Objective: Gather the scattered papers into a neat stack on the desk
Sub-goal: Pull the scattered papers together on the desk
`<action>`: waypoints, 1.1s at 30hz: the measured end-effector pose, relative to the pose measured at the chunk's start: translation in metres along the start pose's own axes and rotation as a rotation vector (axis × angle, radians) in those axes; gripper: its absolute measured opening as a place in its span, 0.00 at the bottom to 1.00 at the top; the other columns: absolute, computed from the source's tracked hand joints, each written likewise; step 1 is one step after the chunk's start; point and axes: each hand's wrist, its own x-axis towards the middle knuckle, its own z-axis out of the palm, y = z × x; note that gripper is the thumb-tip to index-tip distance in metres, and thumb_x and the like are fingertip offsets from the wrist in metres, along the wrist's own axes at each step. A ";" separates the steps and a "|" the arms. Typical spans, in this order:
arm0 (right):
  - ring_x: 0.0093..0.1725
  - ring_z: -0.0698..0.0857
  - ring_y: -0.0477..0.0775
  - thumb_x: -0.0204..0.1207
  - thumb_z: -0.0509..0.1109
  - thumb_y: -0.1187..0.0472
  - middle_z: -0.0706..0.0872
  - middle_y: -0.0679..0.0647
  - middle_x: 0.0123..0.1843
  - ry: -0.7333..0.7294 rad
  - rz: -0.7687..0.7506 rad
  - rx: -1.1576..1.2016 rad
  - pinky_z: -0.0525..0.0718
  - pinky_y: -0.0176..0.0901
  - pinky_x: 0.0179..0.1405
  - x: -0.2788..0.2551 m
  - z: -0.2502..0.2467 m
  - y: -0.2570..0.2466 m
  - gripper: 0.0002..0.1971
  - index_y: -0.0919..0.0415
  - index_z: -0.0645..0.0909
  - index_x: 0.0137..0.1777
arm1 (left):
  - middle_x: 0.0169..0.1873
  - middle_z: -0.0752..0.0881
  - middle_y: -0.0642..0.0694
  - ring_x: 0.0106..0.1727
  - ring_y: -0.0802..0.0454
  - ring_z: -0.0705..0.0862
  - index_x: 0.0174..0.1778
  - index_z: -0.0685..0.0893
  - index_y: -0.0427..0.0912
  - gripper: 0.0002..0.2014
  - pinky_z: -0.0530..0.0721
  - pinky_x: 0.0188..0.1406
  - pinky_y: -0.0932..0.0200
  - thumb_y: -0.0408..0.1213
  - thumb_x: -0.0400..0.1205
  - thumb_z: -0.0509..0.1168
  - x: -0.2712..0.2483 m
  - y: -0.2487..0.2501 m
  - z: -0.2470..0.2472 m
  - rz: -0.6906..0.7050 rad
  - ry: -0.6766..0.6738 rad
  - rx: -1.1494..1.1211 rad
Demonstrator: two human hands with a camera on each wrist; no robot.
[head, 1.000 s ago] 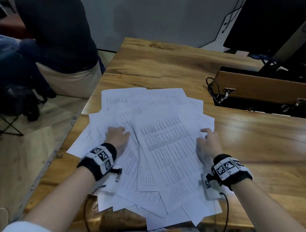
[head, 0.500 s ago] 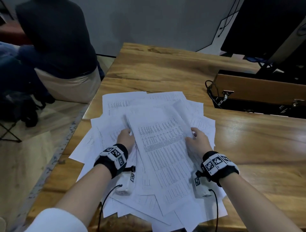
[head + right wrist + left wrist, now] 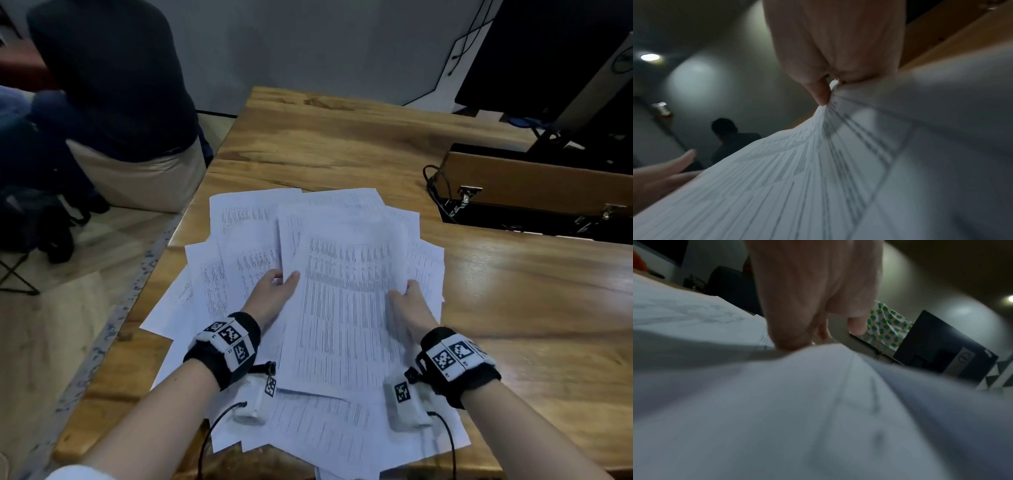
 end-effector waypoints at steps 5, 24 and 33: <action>0.37 0.80 0.55 0.81 0.59 0.64 0.80 0.57 0.42 -0.053 0.044 0.017 0.77 0.45 0.34 0.003 -0.009 0.002 0.14 0.63 0.66 0.65 | 0.55 0.86 0.40 0.54 0.44 0.84 0.61 0.82 0.34 0.16 0.80 0.59 0.54 0.38 0.80 0.64 -0.005 0.000 0.009 0.067 0.057 0.113; 0.52 0.87 0.59 0.77 0.66 0.71 0.87 0.58 0.54 -0.226 -0.060 0.405 0.86 0.57 0.53 -0.028 -0.011 0.001 0.13 0.57 0.77 0.57 | 0.64 0.82 0.44 0.64 0.44 0.82 0.61 0.79 0.45 0.19 0.78 0.69 0.44 0.41 0.75 0.71 -0.018 0.002 0.017 0.021 0.035 -0.060; 0.63 0.77 0.69 0.69 0.68 0.41 0.76 0.66 0.65 0.263 0.142 -0.388 0.78 0.60 0.62 0.043 -0.033 0.032 0.34 0.68 0.71 0.65 | 0.68 0.77 0.40 0.68 0.38 0.77 0.73 0.64 0.36 0.33 0.76 0.69 0.42 0.30 0.74 0.71 -0.002 -0.004 -0.033 0.031 0.394 0.181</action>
